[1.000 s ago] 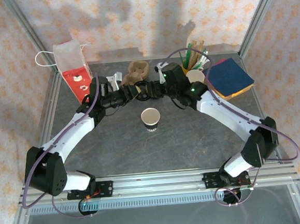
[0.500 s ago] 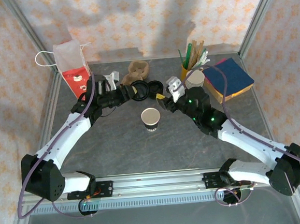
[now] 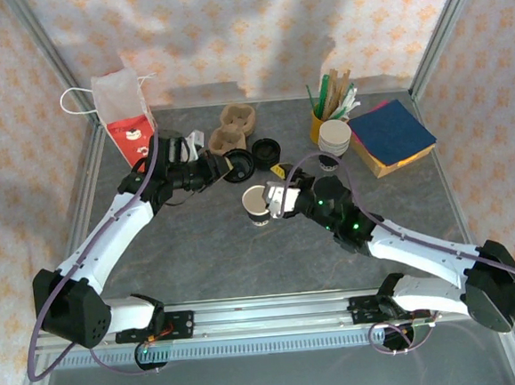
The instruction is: Pack the takeout coffee
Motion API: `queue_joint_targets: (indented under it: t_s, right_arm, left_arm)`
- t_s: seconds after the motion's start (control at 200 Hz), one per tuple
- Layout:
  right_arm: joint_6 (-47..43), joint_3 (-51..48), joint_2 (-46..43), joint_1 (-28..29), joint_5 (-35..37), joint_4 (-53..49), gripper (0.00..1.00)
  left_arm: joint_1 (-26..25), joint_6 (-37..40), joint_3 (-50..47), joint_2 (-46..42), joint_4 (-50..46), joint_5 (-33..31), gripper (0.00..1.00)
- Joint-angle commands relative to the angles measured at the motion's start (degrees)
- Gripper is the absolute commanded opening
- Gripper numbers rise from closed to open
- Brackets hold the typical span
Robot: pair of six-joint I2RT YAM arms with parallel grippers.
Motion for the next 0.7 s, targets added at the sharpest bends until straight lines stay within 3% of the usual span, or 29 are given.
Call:
queue_joint_targets:
  t_s: [0.0,0.44,0.696]
  right_arm:
    - [-6.2,1.5,-1.5,0.7,-1.9,3.7,0.54]
    - [-9.7,8.1,1.2,1.6,-2.8,-4.9,0.42]
    - [-11.4,12.0,3.6,1.6,-4.1,-11.1,0.42]
  left_arm:
    - [0.4,-1.8,2.2,-0.5,-2.6,3.0,0.09]
    - [-0.3,-2.9,2.3,-0.4,-5.3,5.7,0.10]
    - [-0.4,-3.7,2.1,-0.5,-4.5,6.5,0.09]
